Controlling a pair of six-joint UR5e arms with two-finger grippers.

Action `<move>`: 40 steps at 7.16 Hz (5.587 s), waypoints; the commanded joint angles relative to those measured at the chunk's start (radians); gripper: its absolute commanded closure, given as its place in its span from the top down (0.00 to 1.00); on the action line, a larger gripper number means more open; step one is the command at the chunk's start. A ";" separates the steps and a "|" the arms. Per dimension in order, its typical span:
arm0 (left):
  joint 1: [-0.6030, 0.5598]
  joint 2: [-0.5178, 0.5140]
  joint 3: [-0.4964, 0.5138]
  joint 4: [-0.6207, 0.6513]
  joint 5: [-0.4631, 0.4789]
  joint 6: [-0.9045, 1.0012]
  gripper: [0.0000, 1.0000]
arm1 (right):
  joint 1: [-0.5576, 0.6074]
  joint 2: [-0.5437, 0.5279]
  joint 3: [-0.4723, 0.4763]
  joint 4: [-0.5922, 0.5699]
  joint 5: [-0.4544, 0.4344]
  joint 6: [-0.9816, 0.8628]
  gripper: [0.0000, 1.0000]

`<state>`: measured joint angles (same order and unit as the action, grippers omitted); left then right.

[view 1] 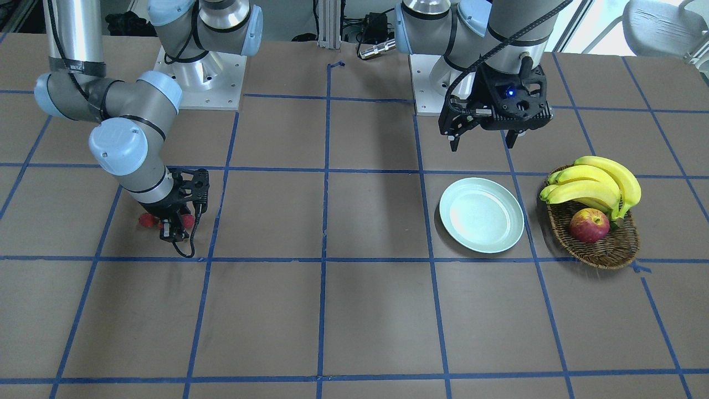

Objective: Collect all strawberries into plate
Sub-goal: 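Grasp the strawberry nearest the plate with the right gripper and lift, then carry the held strawberry with the right gripper toward the plate, then lower the strawberry and open the right gripper short of the plate, then move the right gripper back over the two remaining strawberries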

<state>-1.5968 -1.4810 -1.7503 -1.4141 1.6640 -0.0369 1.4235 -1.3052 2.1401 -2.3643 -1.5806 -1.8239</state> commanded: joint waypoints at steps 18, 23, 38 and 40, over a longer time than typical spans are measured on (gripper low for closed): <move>0.024 -0.015 0.060 -0.072 -0.109 0.054 1.00 | 0.670 0.280 -0.457 0.002 0.034 0.805 0.01; 0.023 -0.015 0.055 -0.072 -0.108 0.054 1.00 | 0.670 0.297 -0.439 0.002 0.051 0.807 0.41; 0.017 -0.016 0.037 -0.074 -0.112 0.054 1.00 | 0.091 0.093 -0.335 0.221 -0.016 0.338 0.93; 0.017 -0.016 0.037 -0.074 -0.109 0.054 1.00 | -0.019 0.090 -0.277 0.224 -0.010 0.233 0.93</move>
<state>-1.5799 -1.4972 -1.7134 -1.4879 1.5540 0.0169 1.4715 -1.2135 1.8261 -2.1432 -1.5954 -1.5334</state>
